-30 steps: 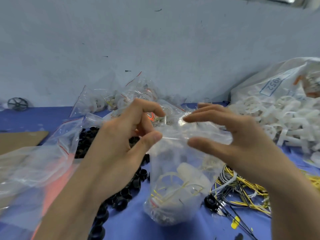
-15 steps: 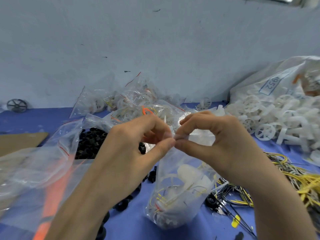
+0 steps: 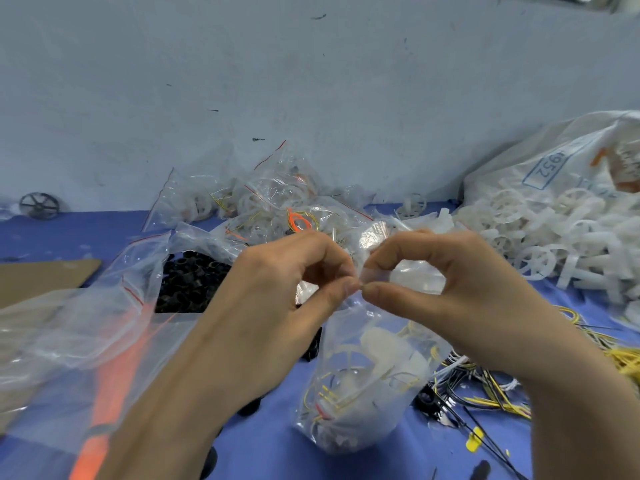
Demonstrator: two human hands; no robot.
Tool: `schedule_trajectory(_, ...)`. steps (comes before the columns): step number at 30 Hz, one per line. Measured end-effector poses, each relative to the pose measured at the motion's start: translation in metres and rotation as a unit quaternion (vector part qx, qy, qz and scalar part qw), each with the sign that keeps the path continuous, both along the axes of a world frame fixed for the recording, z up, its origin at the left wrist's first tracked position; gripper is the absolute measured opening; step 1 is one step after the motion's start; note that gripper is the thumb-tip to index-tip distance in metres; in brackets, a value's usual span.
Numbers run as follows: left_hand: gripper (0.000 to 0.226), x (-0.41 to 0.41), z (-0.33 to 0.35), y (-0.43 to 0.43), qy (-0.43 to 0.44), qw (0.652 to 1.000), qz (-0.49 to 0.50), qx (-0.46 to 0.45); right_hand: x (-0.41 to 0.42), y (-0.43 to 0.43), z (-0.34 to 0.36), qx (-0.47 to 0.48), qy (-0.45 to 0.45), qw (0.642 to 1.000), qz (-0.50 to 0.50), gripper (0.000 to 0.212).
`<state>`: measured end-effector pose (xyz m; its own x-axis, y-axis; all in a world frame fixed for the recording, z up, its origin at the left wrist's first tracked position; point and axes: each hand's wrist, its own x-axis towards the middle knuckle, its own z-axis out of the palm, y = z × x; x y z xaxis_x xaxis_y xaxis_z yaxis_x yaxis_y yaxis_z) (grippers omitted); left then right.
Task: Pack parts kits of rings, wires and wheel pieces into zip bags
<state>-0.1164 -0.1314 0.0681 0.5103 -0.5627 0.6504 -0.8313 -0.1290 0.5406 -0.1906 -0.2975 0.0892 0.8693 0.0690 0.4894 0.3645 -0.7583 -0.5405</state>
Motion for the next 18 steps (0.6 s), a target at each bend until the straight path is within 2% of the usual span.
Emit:
schedule_trajectory(5, 0.002, -0.002, 0.001, 0.001, -0.006, 1.000, 0.004, 0.017, -0.001, 0.000, -0.001, -0.021, -0.006, 1.000, -0.015, 0.019)
schedule_trajectory(9, 0.002, -0.006, 0.001, -0.003, -0.028, 0.999, 0.017, 0.006, -0.002, 0.000, 0.000, -0.003, -0.009, 1.000, -0.011, 0.005)
schedule_trajectory(18, 0.003, -0.007, -0.001, -0.006, 0.000, 1.000, 0.011, 0.009, -0.002, -0.002, -0.003, -0.019, -0.026, 0.999, -0.016, 0.002)
